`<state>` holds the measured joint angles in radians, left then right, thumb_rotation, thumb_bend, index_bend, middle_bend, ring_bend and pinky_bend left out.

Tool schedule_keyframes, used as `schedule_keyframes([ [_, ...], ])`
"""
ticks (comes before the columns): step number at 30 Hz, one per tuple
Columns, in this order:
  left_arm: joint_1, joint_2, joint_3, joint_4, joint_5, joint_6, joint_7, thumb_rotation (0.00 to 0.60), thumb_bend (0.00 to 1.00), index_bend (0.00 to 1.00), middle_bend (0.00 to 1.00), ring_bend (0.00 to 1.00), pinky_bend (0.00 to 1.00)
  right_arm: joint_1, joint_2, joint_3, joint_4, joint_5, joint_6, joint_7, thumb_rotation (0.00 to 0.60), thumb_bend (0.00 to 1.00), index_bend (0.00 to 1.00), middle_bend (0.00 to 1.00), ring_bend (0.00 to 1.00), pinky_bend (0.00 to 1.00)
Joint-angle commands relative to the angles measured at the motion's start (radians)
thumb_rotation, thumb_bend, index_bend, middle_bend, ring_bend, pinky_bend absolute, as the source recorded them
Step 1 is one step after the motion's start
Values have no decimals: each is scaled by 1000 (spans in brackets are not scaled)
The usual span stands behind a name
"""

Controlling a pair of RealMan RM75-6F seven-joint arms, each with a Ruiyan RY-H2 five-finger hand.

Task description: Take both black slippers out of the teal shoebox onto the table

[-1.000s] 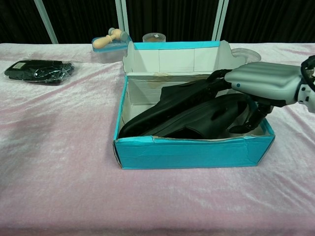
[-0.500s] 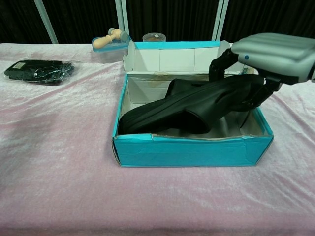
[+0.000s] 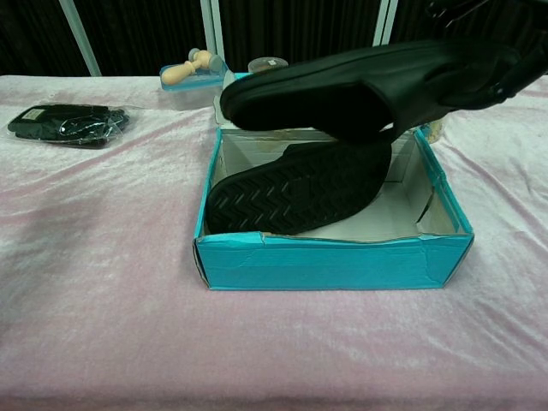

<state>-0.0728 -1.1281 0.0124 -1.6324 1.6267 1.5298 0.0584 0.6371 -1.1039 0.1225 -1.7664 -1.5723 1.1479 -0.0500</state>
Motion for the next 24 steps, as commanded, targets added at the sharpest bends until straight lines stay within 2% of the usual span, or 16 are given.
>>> schedule_keyframes([
  [1, -3, -3, 3, -5, 2, -7, 8, 600, 0, 152, 194, 139, 78, -28, 29, 16, 7, 27, 34, 39, 600, 233, 590, 530, 304, 239],
  [7, -12, -8, 10, -23, 10, -27, 39, 600, 0, 152, 195, 139, 79, -75, 30, 24, 127, 96, 63, 110, 600, 233, 590, 524, 299, 239],
  [17, -3, -4, 14, -45, -2, -23, 54, 600, 0, 151, 195, 139, 79, -125, -34, -17, 359, 228, -60, 254, 600, 233, 591, 505, 277, 239],
  [24, 2, -3, 14, -50, -2, -15, 54, 600, 0, 151, 194, 139, 79, -168, -55, -25, 445, 231, -59, 377, 600, 233, 591, 506, 277, 239],
])
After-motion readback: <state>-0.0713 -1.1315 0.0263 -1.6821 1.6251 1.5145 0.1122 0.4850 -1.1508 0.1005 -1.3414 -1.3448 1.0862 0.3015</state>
